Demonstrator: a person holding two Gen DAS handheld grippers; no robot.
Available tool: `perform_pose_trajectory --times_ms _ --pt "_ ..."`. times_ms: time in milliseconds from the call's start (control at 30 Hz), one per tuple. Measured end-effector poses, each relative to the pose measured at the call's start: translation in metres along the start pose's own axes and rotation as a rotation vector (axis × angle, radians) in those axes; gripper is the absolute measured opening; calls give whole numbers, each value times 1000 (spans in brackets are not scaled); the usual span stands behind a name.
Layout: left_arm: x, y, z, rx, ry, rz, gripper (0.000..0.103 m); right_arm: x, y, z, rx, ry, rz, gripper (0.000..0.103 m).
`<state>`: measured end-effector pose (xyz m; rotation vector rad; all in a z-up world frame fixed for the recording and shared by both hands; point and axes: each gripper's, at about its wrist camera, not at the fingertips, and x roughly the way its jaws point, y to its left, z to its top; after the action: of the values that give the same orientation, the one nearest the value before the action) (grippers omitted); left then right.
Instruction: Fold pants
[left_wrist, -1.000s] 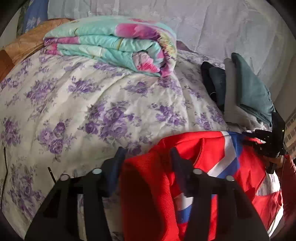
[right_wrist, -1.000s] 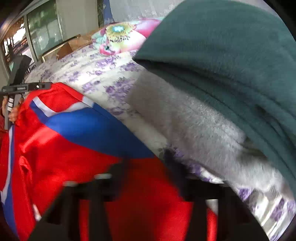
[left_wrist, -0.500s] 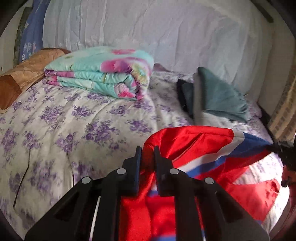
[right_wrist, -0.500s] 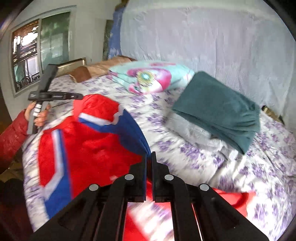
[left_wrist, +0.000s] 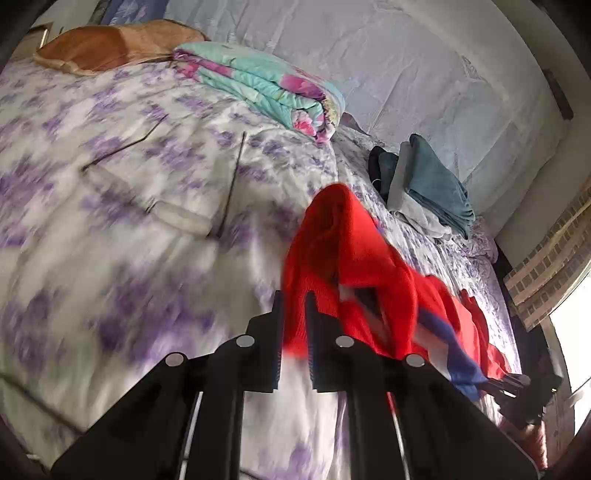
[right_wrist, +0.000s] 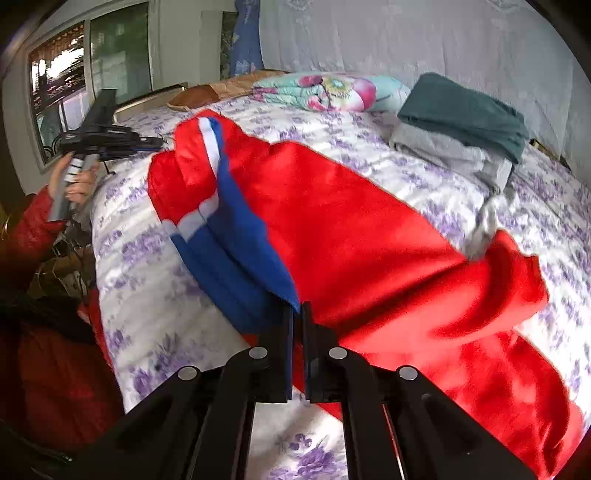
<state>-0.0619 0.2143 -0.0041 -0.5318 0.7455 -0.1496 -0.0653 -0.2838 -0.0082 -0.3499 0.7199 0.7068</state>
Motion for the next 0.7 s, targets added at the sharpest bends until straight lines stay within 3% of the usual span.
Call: perform_pose_trajectory --times_ms 100,167,233,333,400,433,500,533,567,700 --pt "-15 -11 -2 4 -13 -40 12 -1 -2 2 23 -15 9 4" --pt "-15 -21 3 -17 -8 -78 41 -1 -5 5 28 -24 9 4" --pt "-5 -31 8 -56 28 -115 56 -1 -4 4 29 -27 7 4" --pt "21 -48 11 -78 121 -150 56 -2 -2 2 41 -29 9 4" --pt "42 -57 13 -77 163 -85 56 -2 -2 2 47 -30 11 4" --pt "53 -60 16 -77 168 -46 55 -1 -2 3 47 -30 11 4" --pt "60 -60 20 -89 163 -9 42 -1 -1 3 47 -30 8 4" --pt "60 -58 23 -105 159 -5 19 -1 -1 4 46 -31 4 4" --pt "59 -53 26 -140 165 -44 6 -2 -1 4 44 -32 2 4" --pt "29 -54 22 -117 110 -50 6 -19 4 6 30 -60 -17 4"
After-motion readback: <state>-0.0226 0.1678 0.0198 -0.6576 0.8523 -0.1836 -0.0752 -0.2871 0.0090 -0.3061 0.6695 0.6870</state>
